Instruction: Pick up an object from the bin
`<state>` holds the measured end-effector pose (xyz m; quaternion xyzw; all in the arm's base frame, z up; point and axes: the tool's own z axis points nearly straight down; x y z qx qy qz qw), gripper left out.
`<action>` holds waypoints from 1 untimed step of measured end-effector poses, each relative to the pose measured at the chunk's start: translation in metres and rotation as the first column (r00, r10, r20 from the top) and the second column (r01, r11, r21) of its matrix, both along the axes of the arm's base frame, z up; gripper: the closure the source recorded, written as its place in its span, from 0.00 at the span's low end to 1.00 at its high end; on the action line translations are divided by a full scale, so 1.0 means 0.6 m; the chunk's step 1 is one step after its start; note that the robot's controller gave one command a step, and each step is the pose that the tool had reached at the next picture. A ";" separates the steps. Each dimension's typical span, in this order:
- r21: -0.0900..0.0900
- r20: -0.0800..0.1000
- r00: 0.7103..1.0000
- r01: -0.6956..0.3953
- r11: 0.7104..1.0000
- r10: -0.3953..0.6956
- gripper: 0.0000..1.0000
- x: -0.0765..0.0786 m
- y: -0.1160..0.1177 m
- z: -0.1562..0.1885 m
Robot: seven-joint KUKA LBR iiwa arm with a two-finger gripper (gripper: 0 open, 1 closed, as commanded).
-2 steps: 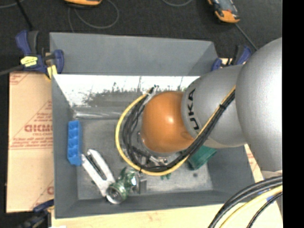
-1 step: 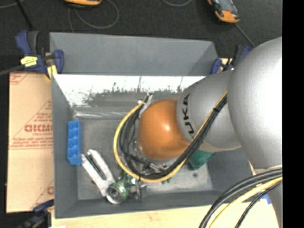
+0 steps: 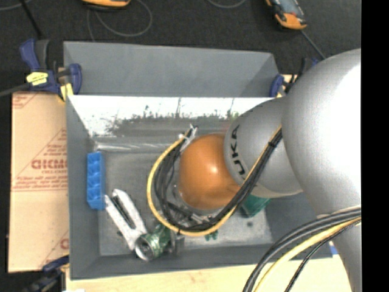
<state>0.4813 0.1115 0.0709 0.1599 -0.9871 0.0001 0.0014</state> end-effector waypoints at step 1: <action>0.000 0.000 1.000 0.002 1.000 -0.002 1.00 0.000 0.000 0.000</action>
Offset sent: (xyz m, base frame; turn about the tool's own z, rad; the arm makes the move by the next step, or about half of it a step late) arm 0.0000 0.0000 0.0000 0.0000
